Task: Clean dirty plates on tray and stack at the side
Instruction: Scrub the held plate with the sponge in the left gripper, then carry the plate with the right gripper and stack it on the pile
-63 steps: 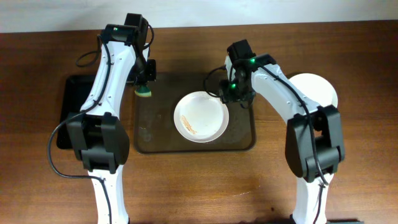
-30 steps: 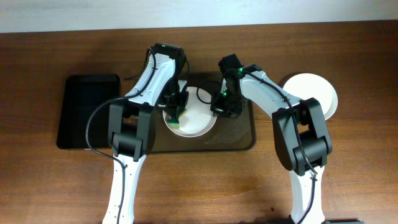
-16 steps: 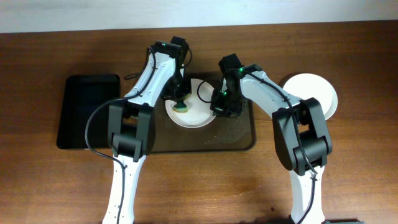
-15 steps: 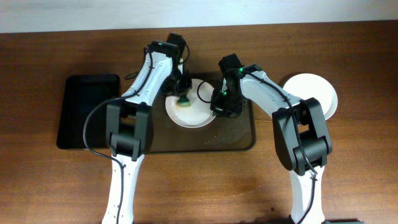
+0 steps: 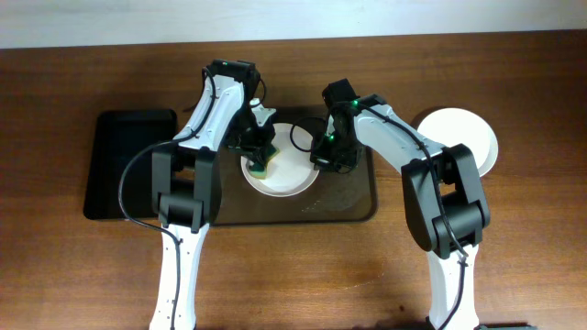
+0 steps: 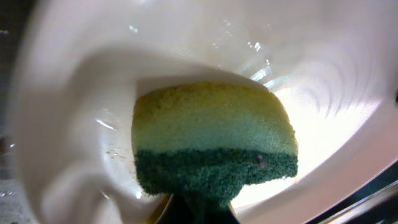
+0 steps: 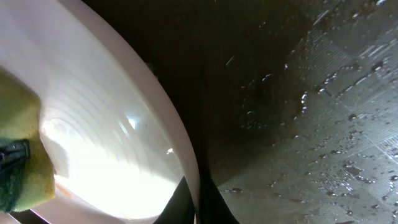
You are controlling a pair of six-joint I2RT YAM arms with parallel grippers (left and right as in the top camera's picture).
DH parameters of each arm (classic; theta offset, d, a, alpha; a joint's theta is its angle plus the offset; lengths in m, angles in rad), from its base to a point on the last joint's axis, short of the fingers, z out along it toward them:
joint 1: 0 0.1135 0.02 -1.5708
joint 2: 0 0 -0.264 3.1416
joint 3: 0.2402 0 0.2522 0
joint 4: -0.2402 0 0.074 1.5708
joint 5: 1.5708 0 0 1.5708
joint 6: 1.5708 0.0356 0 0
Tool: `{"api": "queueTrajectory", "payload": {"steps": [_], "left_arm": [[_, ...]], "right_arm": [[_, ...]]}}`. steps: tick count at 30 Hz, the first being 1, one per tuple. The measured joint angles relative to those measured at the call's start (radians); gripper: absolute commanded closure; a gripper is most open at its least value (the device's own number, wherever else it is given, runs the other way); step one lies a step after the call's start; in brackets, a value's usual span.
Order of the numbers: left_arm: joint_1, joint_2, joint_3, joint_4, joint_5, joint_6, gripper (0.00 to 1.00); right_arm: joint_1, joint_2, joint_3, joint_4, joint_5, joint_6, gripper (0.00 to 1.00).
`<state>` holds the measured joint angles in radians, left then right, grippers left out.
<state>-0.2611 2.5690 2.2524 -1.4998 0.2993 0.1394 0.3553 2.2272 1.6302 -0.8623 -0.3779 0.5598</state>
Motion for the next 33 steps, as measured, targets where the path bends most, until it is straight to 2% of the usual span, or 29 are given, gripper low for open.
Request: {"api": "queueTrajectory", "payload": {"steps": [3,5,6,9,11,14,16,19,21,23,25,28,29,31,33], "left_arm": [[0.000,0.002,0.000,-0.008,-0.006,0.115,0.99],[0.000,0.000,-0.003,0.027,-0.015,0.100,0.99],[-0.001,-0.005,-0.005,0.064,-0.026,0.045,0.99],[-0.019,-0.026,-0.004,0.235,-0.165,-0.222,0.99],[-0.034,-0.027,-0.002,0.268,-0.250,-0.366,0.99],[-0.046,-0.028,0.002,0.238,-0.312,-0.451,0.99],[-0.042,-0.025,0.006,0.126,-0.361,-0.401,0.99],[-0.030,-0.012,0.004,-0.021,-0.331,-0.201,0.99],[-0.004,-0.006,0.003,-0.047,-0.218,-0.042,0.99],[0.021,-0.003,-0.006,-0.033,-0.078,0.068,0.99],[0.022,0.001,-0.010,0.032,0.066,0.117,0.99],[0.022,0.006,-0.014,0.162,0.197,0.077,0.99],[0.021,0.006,-0.016,0.215,0.206,0.007,0.99],[0.005,0.001,-0.016,0.251,0.147,-0.172,0.99],[-0.018,0.000,0.021,0.209,0.030,-0.270,0.99]], "right_arm": [[0.000,0.000,0.000,0.000,0.000,-0.003,0.96],[0.000,0.000,0.000,0.000,0.000,-0.004,0.96],[0.000,0.000,0.000,0.000,0.000,-0.006,0.96],[0.003,0.000,-0.001,0.013,-0.006,-0.006,0.96],[0.010,0.001,-0.001,0.026,-0.006,-0.004,0.96],[0.010,0.001,-0.001,0.026,-0.006,0.000,0.96],[0.013,0.001,-0.001,0.030,-0.010,0.000,0.96],[0.020,0.001,-0.004,0.025,-0.017,-0.013,0.96],[0.020,0.001,-0.005,0.022,-0.018,-0.018,0.96],[0.020,0.001,-0.005,0.019,-0.017,-0.018,0.96],[0.016,0.001,-0.005,0.006,-0.017,-0.017,0.96],[0.011,0.000,-0.005,0.003,-0.013,-0.010,0.96],[0.010,0.000,-0.005,0.005,-0.012,-0.005,0.96],[0.009,0.000,-0.005,0.006,-0.013,0.006,0.96],[0.009,0.000,-0.005,0.006,-0.013,0.009,0.96]]}}
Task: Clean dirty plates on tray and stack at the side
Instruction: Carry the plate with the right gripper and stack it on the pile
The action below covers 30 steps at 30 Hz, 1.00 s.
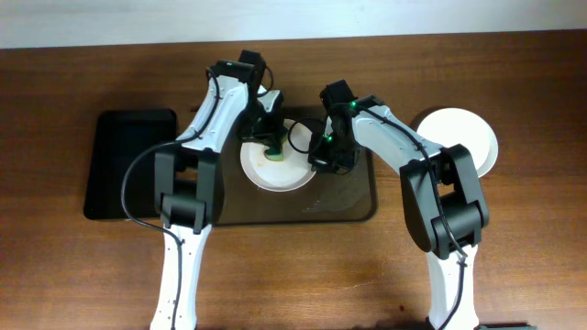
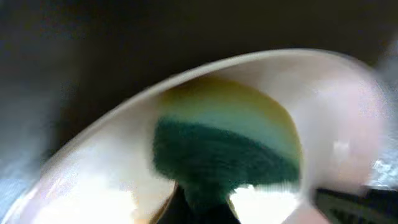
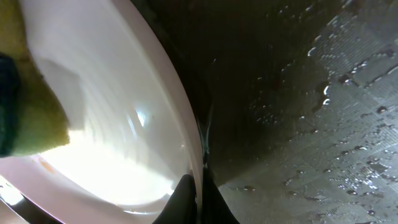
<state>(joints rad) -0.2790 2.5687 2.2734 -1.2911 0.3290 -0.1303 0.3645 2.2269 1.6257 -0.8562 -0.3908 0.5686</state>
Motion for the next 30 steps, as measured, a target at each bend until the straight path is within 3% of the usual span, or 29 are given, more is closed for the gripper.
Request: {"api": "queueTrajectory", "payload": {"steps": [2,3,7,10,17,27,30], "left_arm": [[-0.004,0.037,0.117,-0.127,-0.241,-0.087,0.99],[0.002,0.063,0.191,-0.196,-0.288,-0.103,0.99],[0.030,0.090,0.578,-0.390,-0.380,-0.120,0.99],[0.082,0.057,0.674,-0.394,-0.360,-0.113,0.99],[0.092,0.053,0.674,-0.396,-0.352,-0.109,0.99],[0.092,0.053,0.674,-0.396,-0.352,-0.109,0.99],[0.092,0.053,0.674,-0.396,-0.351,-0.109,0.99]], "right_arm": [[0.000,0.000,0.000,0.000,0.000,0.000,0.96],[0.000,0.000,0.000,0.000,0.000,0.000,0.96],[-0.001,0.000,0.000,-0.007,-0.001,-0.005,0.96],[0.000,-0.025,-0.010,-0.047,0.039,-0.026,0.96],[0.041,-0.512,-0.042,-0.258,0.535,-0.057,0.96],[0.467,-0.510,-0.042,-0.340,1.533,0.081,0.96],[0.533,-0.510,-0.042,-0.340,1.749,0.084,0.96]]}}
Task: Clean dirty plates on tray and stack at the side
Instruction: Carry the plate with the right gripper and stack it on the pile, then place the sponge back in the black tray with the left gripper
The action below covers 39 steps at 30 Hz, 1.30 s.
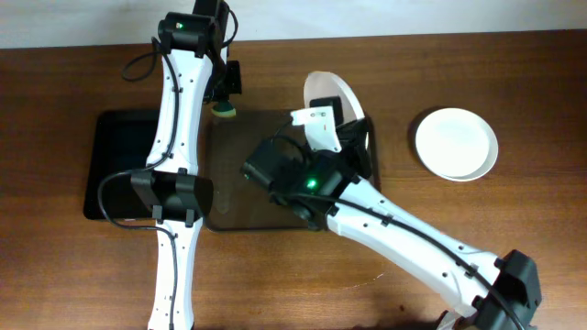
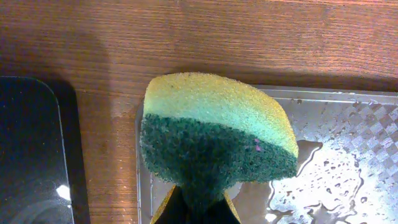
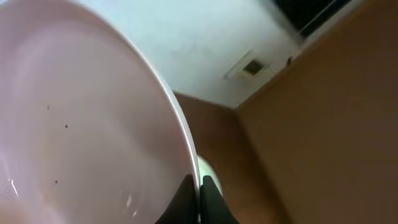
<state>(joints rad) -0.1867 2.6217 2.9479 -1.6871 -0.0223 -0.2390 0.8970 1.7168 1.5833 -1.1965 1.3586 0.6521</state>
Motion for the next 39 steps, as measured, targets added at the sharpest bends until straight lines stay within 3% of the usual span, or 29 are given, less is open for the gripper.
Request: {"api": "queueTrajectory", "payload": {"steps": [6,9,11,12,13,16,20,24,25,26,27,33,37,39], "left_arm": [[0.000,0.000,0.000,0.000,0.000,0.000,0.99],[0.000,0.000,0.000,0.000,0.000,0.000,0.99],[0.000,0.000,0.000,-0.001,0.000,0.000,0.99],[0.000,0.000,0.000,0.000,0.000,0.000,0.99],[0.000,0.000,0.000,0.000,0.000,0.000,0.99],[0.000,0.000,0.000,0.000,0.000,0.000,0.99],[0.000,0.000,0.000,0.000,0.000,0.000,0.99],[0.000,0.000,0.000,0.000,0.000,0.001,0.99],[0.000,0.000,0.000,0.000,0.000,0.000,0.99],[0.000,0.000,0.000,0.000,0.000,0.001,0.99],[0.000,0.000,0.000,0.000,0.000,0.001,0.99],[0.001,-0.018,-0.001,0.000,0.000,0.034,0.99],[0.069,-0.227,-0.001,0.000,0.007,0.056,0.99],[0.107,-0.337,-0.006,0.000,0.006,0.063,0.99]], "right_arm": [[0.011,0.000,0.000,0.000,0.099,0.014,0.96],[-0.071,-0.001,0.000,-0.004,-0.147,0.037,0.96],[-0.210,-0.001,0.000,-0.004,-0.372,0.048,0.96],[-0.367,-0.001,0.000,-0.004,-0.550,0.049,0.96],[-0.436,-0.002,0.000,0.002,-0.653,0.028,0.96],[-0.837,-0.001,0.000,0.046,-0.929,-0.065,0.96],[-1.187,0.015,0.000,0.121,-1.096,-0.155,0.96],[-1.242,0.099,-0.046,0.215,-1.125,-0.166,0.94],[-1.242,0.119,-0.057,0.220,-1.128,-0.167,0.83],[-1.242,0.146,-0.065,0.226,-1.134,-0.167,0.60],[-1.242,0.168,-0.066,0.228,-1.139,-0.172,0.46],[-1.221,0.193,-0.065,0.155,-1.279,-0.257,0.43],[-1.036,0.005,-0.058,0.118,-1.302,-0.295,0.18],[-0.953,-0.072,-0.043,0.116,-1.306,-0.299,0.14]]}}
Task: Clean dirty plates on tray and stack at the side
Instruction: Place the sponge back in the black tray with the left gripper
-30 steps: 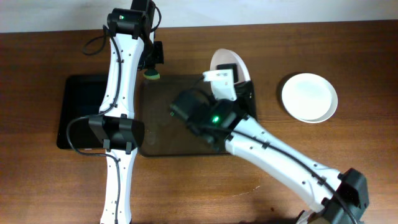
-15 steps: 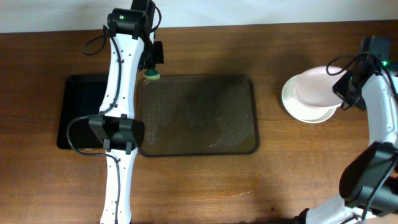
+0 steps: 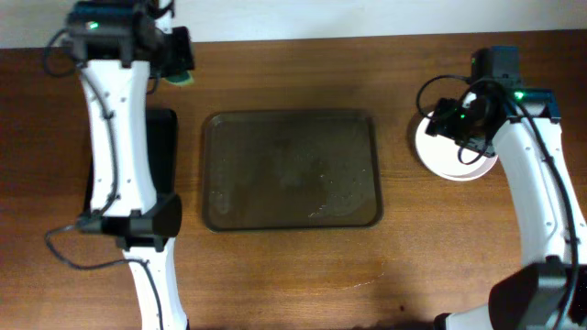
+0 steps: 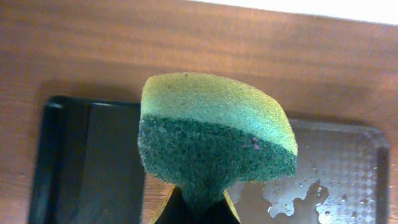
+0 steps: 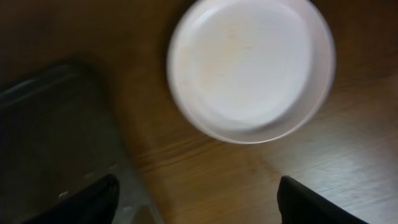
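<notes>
The brown tray [image 3: 292,170] lies in the middle of the table, wet and with no plate on it. White plates [image 3: 456,151] sit on the table to its right; in the right wrist view the plates [image 5: 252,68] show a doubled rim, blurred. My right gripper [image 3: 459,121] hovers just over them, open [image 5: 198,190], with nothing between its fingers. My left gripper [image 3: 174,64] is raised at the far left, shut [image 4: 198,208] on a yellow-and-green sponge [image 4: 214,140].
A black tray [image 3: 163,137] lies left of the brown one, mostly hidden under my left arm; it also shows in the left wrist view as the black tray [image 4: 87,155]. Water drops lie on the brown tray [image 4: 323,174]. Bare wood surrounds both trays.
The right gripper held a plate on edge above the brown tray; now it is open over the plates at the right. The left gripper with the sponge has moved left and away from the tray corner.
The sponge was pressed in a plate on the brown tray while the right gripper held the plate's rim. It was still there a second later. Then the plate was held up on edge and the sponge was at the tray's far left corner. Now the tray holds nothing.
</notes>
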You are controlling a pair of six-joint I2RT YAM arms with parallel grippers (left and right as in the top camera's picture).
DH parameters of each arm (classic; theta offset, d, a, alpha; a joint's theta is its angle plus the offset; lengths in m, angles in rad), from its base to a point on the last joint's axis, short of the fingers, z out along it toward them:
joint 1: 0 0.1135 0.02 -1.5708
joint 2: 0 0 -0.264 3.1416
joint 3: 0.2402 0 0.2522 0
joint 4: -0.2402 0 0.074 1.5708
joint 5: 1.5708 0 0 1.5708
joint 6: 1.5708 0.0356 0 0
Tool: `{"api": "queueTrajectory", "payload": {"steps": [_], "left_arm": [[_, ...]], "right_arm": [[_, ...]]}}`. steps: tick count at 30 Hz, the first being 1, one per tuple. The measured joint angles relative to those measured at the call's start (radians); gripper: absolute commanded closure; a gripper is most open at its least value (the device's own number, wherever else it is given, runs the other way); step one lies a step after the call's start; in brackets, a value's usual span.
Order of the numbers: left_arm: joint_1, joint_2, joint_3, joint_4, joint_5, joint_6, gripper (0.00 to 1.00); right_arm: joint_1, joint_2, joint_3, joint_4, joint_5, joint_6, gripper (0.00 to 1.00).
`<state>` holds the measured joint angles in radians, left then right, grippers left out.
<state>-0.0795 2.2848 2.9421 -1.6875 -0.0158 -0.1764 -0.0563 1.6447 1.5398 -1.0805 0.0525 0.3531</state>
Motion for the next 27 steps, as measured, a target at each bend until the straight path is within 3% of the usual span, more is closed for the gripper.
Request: {"api": "queueTrajectory", "payload": {"steps": [2,6,9,14,16,17,19,23,27], "left_arm": [[0.003,-0.116,-0.101,0.000,-0.003,0.004,0.99],[0.060,-0.266,-0.579,0.029,-0.068,-0.009,0.99],[0.198,-0.269,-0.931,0.325,-0.070,-0.027,0.99],[0.227,-0.272,-1.355,0.810,-0.062,-0.030,0.99],[0.228,-0.272,-1.450,0.889,-0.063,-0.031,0.89],[0.230,-0.272,-1.472,0.904,-0.063,-0.032,0.68],[0.240,-0.272,-1.482,0.916,-0.063,-0.035,0.01],[0.248,-0.272,-1.481,0.903,-0.066,-0.037,0.01],[0.248,-0.366,-1.360,0.743,-0.063,-0.037,0.01]], "right_arm": [[0.066,-0.005,0.001,-0.001,-0.002,0.002,0.11],[0.141,-0.003,0.001,0.031,-0.002,0.002,0.09],[0.161,-0.002,0.001,0.046,-0.002,0.001,0.09],[0.162,0.000,0.001,0.035,-0.002,0.002,0.09],[0.162,0.000,0.001,0.034,-0.002,0.001,0.09],[0.162,0.000,0.001,0.033,-0.002,0.002,0.09],[0.162,0.000,0.001,0.030,-0.002,0.002,0.09],[0.162,0.000,0.001,0.026,-0.002,0.002,0.09],[0.163,-0.002,0.016,-0.006,-0.002,0.001,0.09]]}}
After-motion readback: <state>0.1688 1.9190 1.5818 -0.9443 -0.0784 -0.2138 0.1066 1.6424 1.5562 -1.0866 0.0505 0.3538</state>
